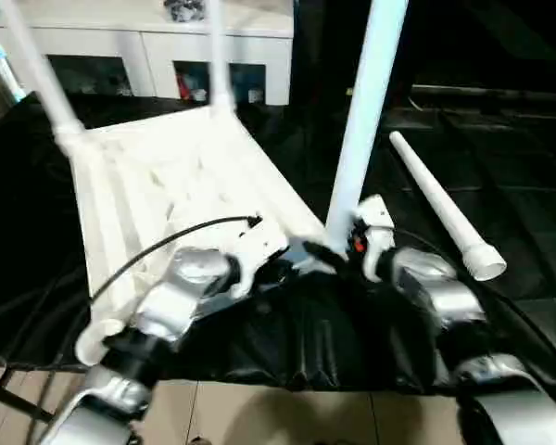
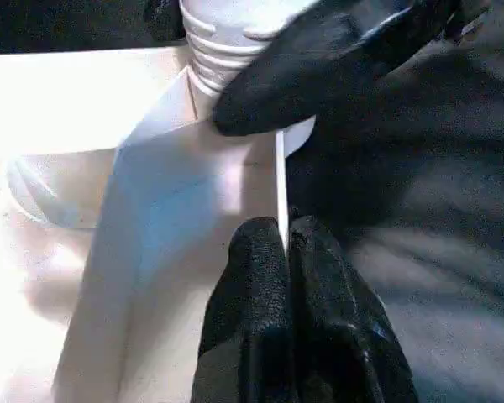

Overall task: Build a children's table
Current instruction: Rotate leg to tighten

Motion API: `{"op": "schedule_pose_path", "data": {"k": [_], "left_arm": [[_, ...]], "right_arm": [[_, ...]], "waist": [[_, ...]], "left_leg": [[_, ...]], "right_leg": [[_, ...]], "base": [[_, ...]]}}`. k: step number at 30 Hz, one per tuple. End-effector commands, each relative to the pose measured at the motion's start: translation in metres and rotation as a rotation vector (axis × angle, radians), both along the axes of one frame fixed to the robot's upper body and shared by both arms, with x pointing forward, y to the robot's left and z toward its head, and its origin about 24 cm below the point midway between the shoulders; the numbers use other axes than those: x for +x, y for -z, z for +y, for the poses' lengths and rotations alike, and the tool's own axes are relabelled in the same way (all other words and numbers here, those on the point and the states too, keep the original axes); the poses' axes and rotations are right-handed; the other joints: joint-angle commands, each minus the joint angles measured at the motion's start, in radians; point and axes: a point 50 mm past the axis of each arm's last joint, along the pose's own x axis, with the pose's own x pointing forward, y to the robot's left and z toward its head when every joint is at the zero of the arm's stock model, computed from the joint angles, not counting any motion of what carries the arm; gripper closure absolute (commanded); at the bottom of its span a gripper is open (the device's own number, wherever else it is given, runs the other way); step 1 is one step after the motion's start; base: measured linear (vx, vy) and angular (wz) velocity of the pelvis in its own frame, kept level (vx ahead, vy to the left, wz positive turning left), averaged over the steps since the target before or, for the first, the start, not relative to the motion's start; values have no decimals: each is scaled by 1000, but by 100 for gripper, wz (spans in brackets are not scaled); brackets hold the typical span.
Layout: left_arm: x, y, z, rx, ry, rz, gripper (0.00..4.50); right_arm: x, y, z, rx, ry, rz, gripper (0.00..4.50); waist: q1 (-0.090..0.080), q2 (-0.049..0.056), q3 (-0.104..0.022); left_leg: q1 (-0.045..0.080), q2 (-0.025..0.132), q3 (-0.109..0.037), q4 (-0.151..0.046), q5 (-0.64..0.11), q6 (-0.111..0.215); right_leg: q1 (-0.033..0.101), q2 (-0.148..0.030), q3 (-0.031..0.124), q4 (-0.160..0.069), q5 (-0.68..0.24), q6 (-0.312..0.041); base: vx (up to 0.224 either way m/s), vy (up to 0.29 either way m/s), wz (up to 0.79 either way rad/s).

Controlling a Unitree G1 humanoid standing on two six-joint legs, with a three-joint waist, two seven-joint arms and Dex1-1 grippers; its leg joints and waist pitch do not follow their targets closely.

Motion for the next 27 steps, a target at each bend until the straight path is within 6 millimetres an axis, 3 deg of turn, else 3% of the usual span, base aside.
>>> {"op": "schedule_pose_path", "data": {"k": [1, 5, 10, 12, 15, 16, 23, 27], "left_arm": [[-7, -11, -13, -49, 132, -32, 450], [-7, -10, -3, -30, 156, -11, 450], [-7, -9, 7, -11, 195, 12, 450], [-7, -9, 9, -8, 206, 21, 450], [-8, -9, 11, -2, 217, 29, 450], [-8, -9, 12, -2, 218, 29, 450], [-5, -8, 11, -16, 154, 0, 450], [2, -9, 4, -28, 76, -30, 450]], "right_arm": [[-8, -5, 7, 14, -140, 5, 61], [-18, -7, 2, 6, -247, 23, 61], [-33, -8, -3, -17, -384, 60, 61], [-36, -8, -3, -19, -421, 66, 94], [-38, -9, -2, -21, -446, 71, 103], [-38, -8, -1, -21, -444, 72, 128], [-31, -1, 8, -36, -338, 54, 170], [-20, 4, 12, -27, -168, 27, 175]], "waist": [[1, 5, -76], [2, 9, -73], [9, 8, -73], [10, 9, -74], [13, 2, -75], [14, 5, -74], [10, 6, -73], [-4, 2, -69]], "left_leg": [[10, 20, 0, -61, -230, 61], [13, 21, -2, -64, -256, 47], [13, 23, -2, -65, -258, 48], [11, 22, -3, -65, -256, 44], [10, 21, -2, -64, -248, 42], [10, 22, -3, -64, -247, 42], [10, 21, -4, -66, -248, 30], [12, 16, -5, -65, -282, 17]], "right_leg": [[62, -67, 44, -83, -291, -185], [58, -66, 43, -87, -337, -180], [60, -64, 45, -85, -314, -183], [61, -66, 44, -84, -317, -186], [63, -68, 44, -84, -329, -178], [61, -68, 45, -85, -332, -178], [60, -68, 44, -85, -342, -173], [56, -69, 40, -94, -430, -148]], "base": [[0, 0, 0], [0, 0, 0], [0, 0, 0], [0, 0, 0], [0, 0, 0], [0, 0, 0], [0, 0, 0], [0, 0, 0]]}}
